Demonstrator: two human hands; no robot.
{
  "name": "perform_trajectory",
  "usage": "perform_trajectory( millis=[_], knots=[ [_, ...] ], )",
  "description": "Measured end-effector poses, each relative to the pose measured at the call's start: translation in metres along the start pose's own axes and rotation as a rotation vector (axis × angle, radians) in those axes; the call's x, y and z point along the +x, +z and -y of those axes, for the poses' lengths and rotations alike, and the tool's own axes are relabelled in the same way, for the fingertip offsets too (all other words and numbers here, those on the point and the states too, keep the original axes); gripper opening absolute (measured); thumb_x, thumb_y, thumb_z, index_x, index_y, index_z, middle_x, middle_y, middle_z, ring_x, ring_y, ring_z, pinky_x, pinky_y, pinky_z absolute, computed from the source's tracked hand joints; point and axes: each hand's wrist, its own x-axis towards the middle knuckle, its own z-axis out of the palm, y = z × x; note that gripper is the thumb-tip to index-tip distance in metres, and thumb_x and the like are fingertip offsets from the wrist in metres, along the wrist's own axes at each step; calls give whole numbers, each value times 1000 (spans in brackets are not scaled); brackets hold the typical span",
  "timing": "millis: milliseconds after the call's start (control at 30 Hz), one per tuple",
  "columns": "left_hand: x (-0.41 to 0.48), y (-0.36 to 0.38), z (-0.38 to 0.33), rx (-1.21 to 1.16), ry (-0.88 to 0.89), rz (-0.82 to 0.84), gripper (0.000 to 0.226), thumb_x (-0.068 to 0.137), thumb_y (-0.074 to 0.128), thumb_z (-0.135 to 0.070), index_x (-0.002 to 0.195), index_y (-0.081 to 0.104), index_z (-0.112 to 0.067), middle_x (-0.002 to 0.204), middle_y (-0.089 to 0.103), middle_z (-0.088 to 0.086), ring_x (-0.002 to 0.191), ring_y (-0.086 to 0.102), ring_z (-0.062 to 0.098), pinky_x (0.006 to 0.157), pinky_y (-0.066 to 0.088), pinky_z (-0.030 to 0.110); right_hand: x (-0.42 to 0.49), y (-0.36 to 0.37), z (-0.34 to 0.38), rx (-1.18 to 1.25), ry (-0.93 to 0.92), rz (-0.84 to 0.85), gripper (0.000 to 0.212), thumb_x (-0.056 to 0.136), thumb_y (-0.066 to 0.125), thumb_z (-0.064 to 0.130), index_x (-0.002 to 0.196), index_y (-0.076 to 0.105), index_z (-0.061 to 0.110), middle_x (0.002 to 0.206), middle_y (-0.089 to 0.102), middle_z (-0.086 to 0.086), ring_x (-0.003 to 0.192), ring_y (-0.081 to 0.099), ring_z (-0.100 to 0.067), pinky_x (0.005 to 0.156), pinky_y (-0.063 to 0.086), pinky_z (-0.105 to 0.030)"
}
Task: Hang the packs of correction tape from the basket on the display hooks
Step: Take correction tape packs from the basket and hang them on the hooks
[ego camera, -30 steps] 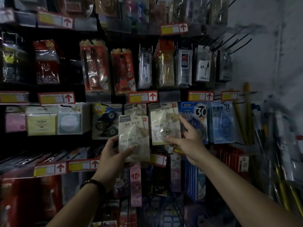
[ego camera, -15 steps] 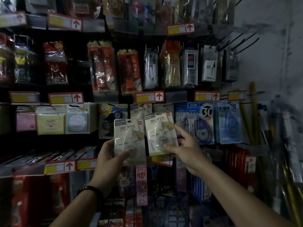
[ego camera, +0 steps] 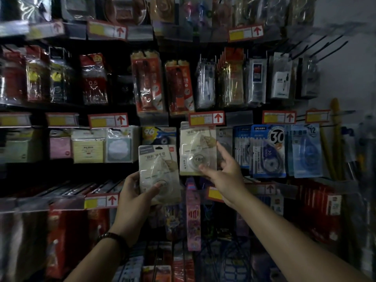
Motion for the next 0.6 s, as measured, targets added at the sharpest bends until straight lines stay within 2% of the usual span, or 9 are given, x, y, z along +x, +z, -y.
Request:
perform_trajectory(
  millis=[33, 100, 133, 200, 333, 400, 500, 600],
  knots=[
    [0, -1, -1, 2, -2, 6, 47, 91, 79, -13, 129, 59, -30, 122, 76, 8, 105, 78, 31, 79, 65, 49, 2, 1, 0, -10, 1, 8, 93, 85, 84, 3, 159, 39, 37, 131, 58, 24, 113, 65, 4, 113, 51, -43],
    [0, -4, -2, 3, -4, 16, 47, 91, 79, -13, 130, 59, -30, 122, 76, 7, 105, 78, 30, 81, 65, 50, 7, 1, 0, -28, 15, -3, 94, 85, 84, 3, 159, 37, 37, 146, 58, 11, 123, 64, -7, 112, 52, -48],
    [-1, -5, -2, 3, -4, 20, 47, 91, 79, -13, 130, 59, -31, 122, 76, 7, 105, 78, 30, 80, 65, 48, 8, 2, 1, -42, 19, -6, 95, 84, 85, 4, 159, 37, 36, 150, 57, 4, 129, 63, -15, 112, 52, -50],
    [-2, -6, -2, 4, -5, 30, 47, 91, 79, -13, 129, 60, -32, 123, 76, 7, 105, 78, 29, 75, 64, 43, 14, 2, 0, -96, 24, -14, 96, 83, 86, 7, 160, 36, 35, 152, 57, 1, 134, 61, -18, 112, 51, -51],
    [-2, -4, -4, 14, -18, 54, 47, 91, 79, -15, 130, 60, -33, 123, 76, 7, 104, 78, 29, 74, 63, 42, 23, 2, -5, -134, 74, -20, 93, 85, 84, 5, 161, 36, 28, 132, 72, 1, 117, 71, -17, 107, 55, -50],
    [-2, 0, -6, 25, -13, 65, 46, 92, 79, -15, 130, 60, -33, 123, 76, 4, 105, 78, 28, 74, 63, 41, 27, 1, -7, -167, 86, -41, 93, 85, 84, 7, 161, 34, 27, 131, 72, 1, 117, 71, -18, 107, 56, -50],
    [-4, 9, -10, 39, -9, 97, 49, 94, 76, -15, 135, 56, -32, 124, 75, 2, 106, 77, 28, 77, 64, 44, 34, 2, -10, -298, 66, -69, 91, 84, 84, 21, 160, 36, 31, 142, 65, 0, 126, 65, -20, 109, 54, -48],
    [-5, 21, -15, 36, -21, 129, 52, 95, 75, -14, 138, 53, -32, 128, 72, 3, 108, 76, 29, 78, 66, 46, 35, 4, -6, -411, 64, -101, 77, 85, 76, 39, 155, 45, 31, 146, 62, 3, 128, 64, -21, 106, 55, -46]
  ],
)
